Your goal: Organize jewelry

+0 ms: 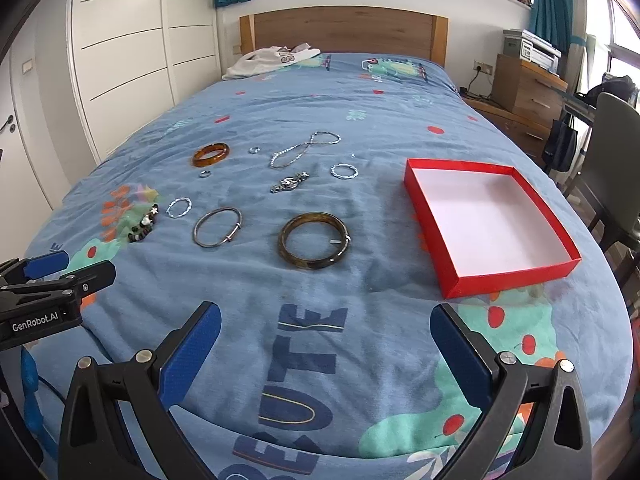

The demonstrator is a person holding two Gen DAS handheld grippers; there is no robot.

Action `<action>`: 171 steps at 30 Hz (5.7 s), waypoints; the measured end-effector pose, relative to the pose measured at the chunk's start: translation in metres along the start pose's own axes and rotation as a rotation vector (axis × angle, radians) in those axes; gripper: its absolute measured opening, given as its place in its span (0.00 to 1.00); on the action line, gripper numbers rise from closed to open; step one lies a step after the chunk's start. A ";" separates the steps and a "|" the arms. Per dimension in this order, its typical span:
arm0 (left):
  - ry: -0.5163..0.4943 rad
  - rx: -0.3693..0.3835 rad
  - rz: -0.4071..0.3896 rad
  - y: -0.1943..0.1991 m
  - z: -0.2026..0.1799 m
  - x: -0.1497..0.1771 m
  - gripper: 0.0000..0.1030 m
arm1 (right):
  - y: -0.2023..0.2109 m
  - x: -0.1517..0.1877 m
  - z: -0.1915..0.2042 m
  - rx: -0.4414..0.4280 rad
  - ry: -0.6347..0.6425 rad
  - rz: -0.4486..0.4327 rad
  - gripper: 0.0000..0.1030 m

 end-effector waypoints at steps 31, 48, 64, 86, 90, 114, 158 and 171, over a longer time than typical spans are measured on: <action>-0.102 0.068 0.010 -0.023 -0.013 -0.015 0.86 | -0.015 -0.007 -0.002 0.000 0.023 0.029 0.99; -0.020 0.064 0.035 -0.046 0.021 -0.019 0.86 | -0.028 -0.018 0.006 -0.023 0.040 0.042 0.98; 0.100 -0.004 0.070 -0.092 0.084 -0.048 0.86 | -0.070 -0.029 0.010 -0.100 0.023 0.071 0.86; 0.118 0.054 0.137 -0.168 0.101 -0.062 0.85 | -0.134 -0.045 0.011 -0.086 0.003 0.124 0.86; 0.120 0.065 0.150 -0.176 0.100 -0.060 0.84 | -0.148 -0.045 0.007 -0.075 -0.008 0.146 0.81; 0.137 0.033 0.087 -0.141 0.100 -0.068 0.13 | -0.139 -0.051 0.002 -0.159 -0.002 0.127 0.75; -0.207 0.474 0.157 -0.143 -0.348 -0.138 0.13 | -0.135 -0.083 -0.261 -0.209 0.056 0.148 0.75; -0.252 0.420 0.151 -0.180 -0.340 -0.128 0.15 | -0.156 -0.063 -0.247 -0.124 0.220 0.195 0.76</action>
Point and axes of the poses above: each gripper's, at about its wrist camera, not at the fingertips, and y roughly against the way its jaws point, z to its left, x to its underside, the point moved 3 cm from there along -y, roughly the way its jaws point, and after that the axes turned 1 degree about -x, right-handed, at the moved point
